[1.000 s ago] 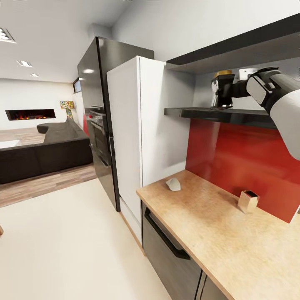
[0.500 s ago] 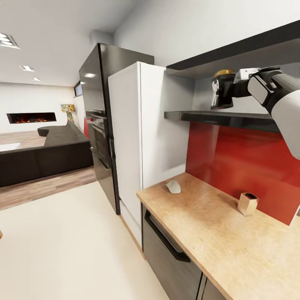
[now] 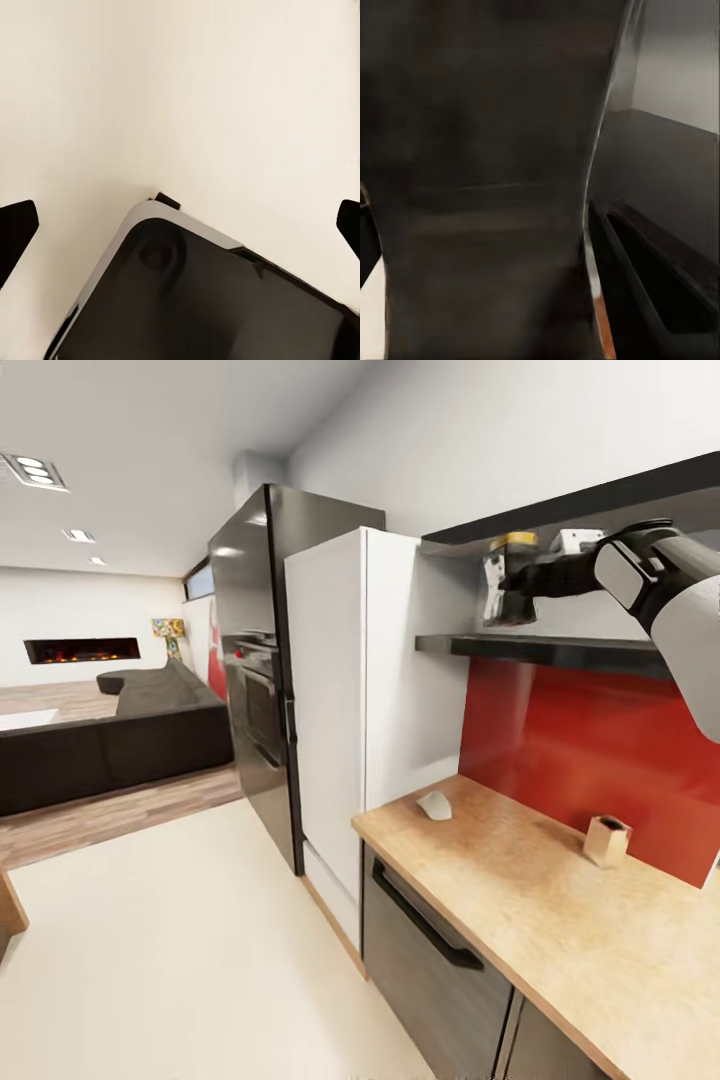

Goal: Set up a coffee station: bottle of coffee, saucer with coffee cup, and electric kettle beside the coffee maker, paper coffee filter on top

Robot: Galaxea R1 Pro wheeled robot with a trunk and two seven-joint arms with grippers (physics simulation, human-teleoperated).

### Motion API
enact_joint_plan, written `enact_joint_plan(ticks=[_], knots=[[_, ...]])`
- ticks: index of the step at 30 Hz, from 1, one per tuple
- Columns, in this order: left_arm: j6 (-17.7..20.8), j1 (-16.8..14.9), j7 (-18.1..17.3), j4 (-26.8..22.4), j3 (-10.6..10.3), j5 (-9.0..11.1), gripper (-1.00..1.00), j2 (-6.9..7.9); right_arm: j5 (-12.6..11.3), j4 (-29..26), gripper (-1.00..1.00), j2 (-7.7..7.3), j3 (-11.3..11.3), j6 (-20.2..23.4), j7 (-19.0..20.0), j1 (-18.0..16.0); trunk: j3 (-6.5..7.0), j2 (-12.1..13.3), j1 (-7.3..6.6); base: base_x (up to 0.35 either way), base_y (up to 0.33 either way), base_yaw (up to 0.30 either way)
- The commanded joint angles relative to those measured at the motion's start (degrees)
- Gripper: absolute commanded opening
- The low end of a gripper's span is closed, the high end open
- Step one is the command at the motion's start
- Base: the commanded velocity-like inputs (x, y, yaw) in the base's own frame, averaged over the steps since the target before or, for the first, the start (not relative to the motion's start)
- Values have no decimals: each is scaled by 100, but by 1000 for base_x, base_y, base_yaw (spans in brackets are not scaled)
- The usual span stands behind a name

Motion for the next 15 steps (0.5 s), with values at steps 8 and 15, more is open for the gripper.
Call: enact_joint_plan(ticks=[8,15], knots=[[-15,-2,1,4,28,15,100,-2,-22,187,-100,184,74,1189,1025,4,72,-4,1,-176,251,0],[-17,-2,-23,4,59,49,100,22,78,722,-100,978,80,1562,1365,123,135,-4,1,-176,243,0]])
